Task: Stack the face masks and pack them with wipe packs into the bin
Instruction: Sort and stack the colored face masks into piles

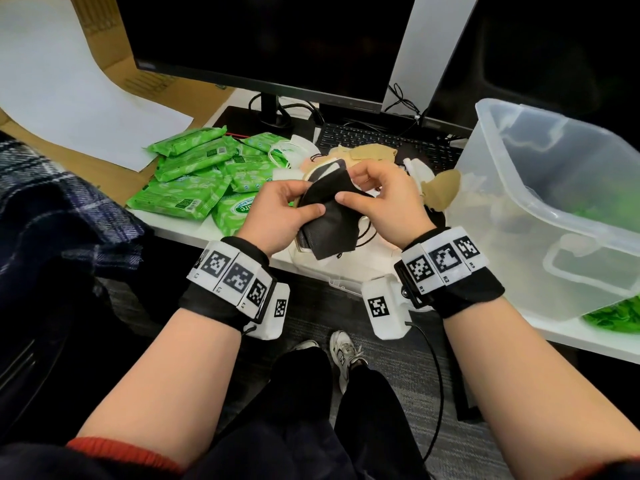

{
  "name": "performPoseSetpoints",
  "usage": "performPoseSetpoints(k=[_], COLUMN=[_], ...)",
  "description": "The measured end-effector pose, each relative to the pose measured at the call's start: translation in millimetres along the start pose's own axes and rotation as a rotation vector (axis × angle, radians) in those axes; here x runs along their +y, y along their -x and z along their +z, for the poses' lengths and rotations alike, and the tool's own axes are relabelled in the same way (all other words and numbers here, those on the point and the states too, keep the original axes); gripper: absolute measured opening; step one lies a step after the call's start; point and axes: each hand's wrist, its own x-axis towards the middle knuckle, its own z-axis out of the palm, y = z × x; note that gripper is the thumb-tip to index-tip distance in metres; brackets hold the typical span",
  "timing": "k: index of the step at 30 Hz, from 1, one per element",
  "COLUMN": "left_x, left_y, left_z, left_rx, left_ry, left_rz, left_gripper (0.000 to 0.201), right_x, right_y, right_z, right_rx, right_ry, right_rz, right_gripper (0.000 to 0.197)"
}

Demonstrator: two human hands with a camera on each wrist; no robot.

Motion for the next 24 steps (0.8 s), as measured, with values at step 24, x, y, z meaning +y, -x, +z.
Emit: performPoseSetpoints(k=[24], left_x=[-1.4], left_y=[-0.3], left_z=[-1.1], left_rx=[-0.004], left_ry=[0.073], left_rz=[-0.003], left_gripper=[0.024], right_x=[5.9], right_y=[-5.2], right_z=[-4.7], right_rx=[-0.1], right_ry=[-0.266], right_rz=[-0.049], right_gripper=[0.024])
